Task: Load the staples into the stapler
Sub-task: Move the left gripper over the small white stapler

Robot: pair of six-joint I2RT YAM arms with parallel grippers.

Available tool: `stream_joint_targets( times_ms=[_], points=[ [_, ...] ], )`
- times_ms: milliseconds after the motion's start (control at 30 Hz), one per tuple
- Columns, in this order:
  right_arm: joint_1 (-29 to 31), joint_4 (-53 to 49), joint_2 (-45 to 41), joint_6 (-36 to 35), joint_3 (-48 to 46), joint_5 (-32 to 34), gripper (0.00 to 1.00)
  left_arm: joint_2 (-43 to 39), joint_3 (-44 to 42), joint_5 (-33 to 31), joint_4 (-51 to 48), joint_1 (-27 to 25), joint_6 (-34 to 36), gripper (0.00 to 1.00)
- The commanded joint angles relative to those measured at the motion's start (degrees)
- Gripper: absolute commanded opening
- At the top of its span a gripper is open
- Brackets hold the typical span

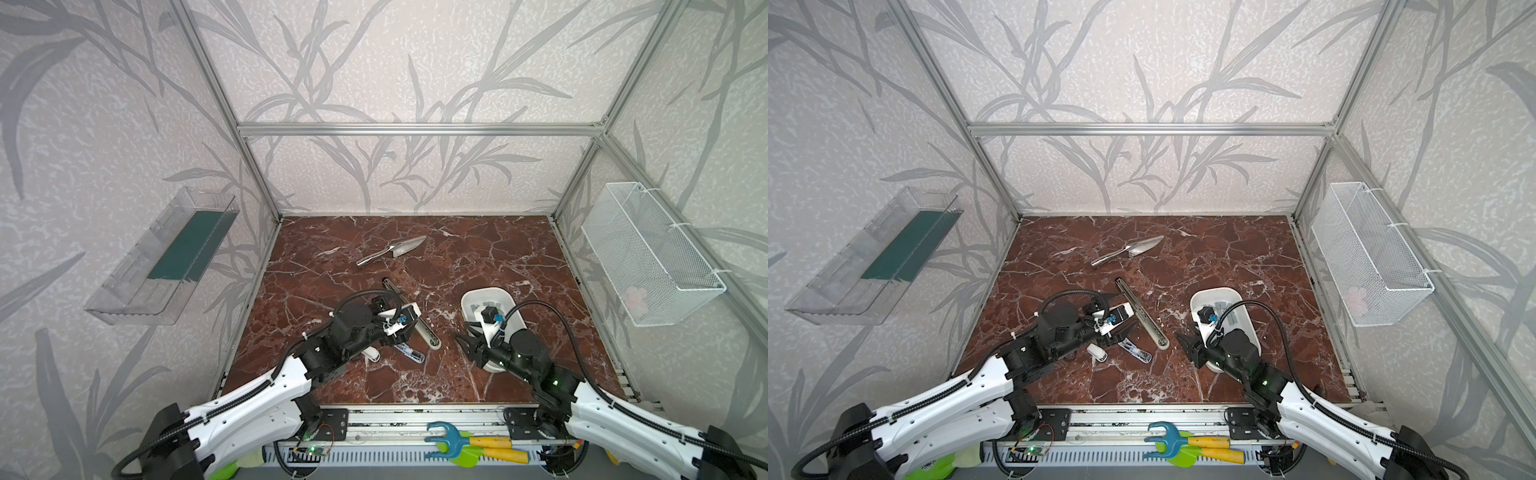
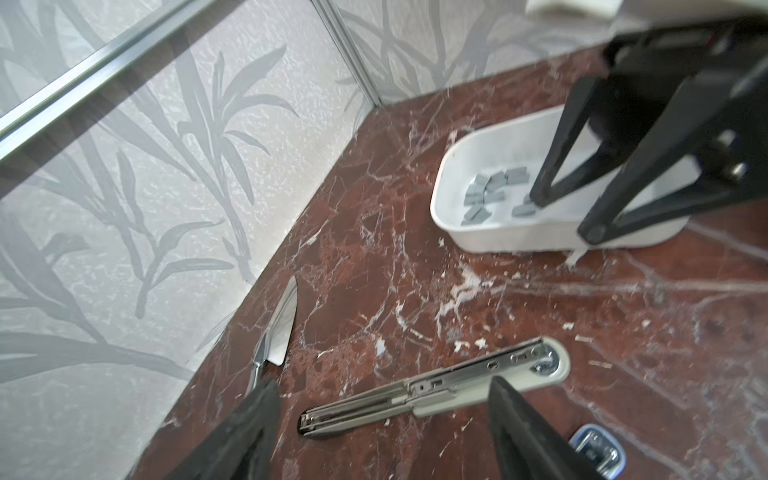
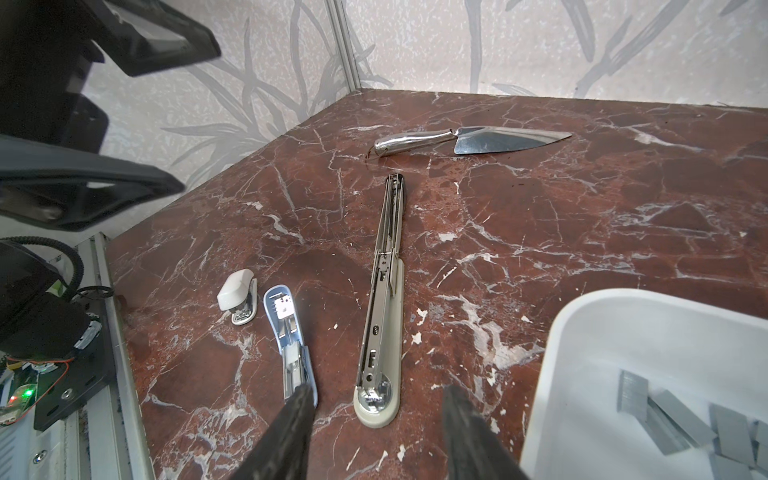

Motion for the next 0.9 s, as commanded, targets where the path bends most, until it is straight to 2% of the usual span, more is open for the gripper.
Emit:
stream_joint_targets(
  times_ms=[0, 133, 200, 267, 400, 567, 667, 867],
  points=[
    [0.0, 1.11, -1.29, -0.75, 0.63, -0.83, 0.52, 4.35, 3.89, -5.96, -13.38, -0.11, 0.38, 0.72],
    [0.02, 1.41, -3.1, -0.96, -0.96, -0.04, 0.53, 5.57, 6.89, -6.99, -25.14, -0.03, 4.54, 0.75],
    [0.01, 1.8, -4.05, -1.69, -1.97, 0.0, 0.54, 4.62, 6.13, -6.98, -25.93, -0.03, 8.83, 0.69],
    [-0.04, 1.99, -4.99, -2.26, -2.72, 0.07, 0.55, 4.87, 6.09, -6.43, -27.71, 0.07, 10.59, 0.7],
    [-0.01, 3.19, -6.56, -1.81, -4.56, -2.19, 0.56, 11.96, 10.37, -9.38, -36.0, -0.33, 10.37, 0.7],
    [-0.05, 3.03, -8.45, -1.08, -5.98, -4.13, 0.57, 24.14, 19.89, -14.75, -49.48, -0.31, 10.43, 0.63],
    [-0.03, 1.72, -10.74, -1.0, -6.61, -4.27, 0.58, 25.5, 22.16, -16.71, -54.55, -0.24, 10.99, 0.63],
    [-0.07, -1.37, -16.89, -0.71, -7.7, -2.47, 0.61, 24.76, 21.88, -16.04, -57.98, -1.23, 11.26, 0.67]
  ],
)
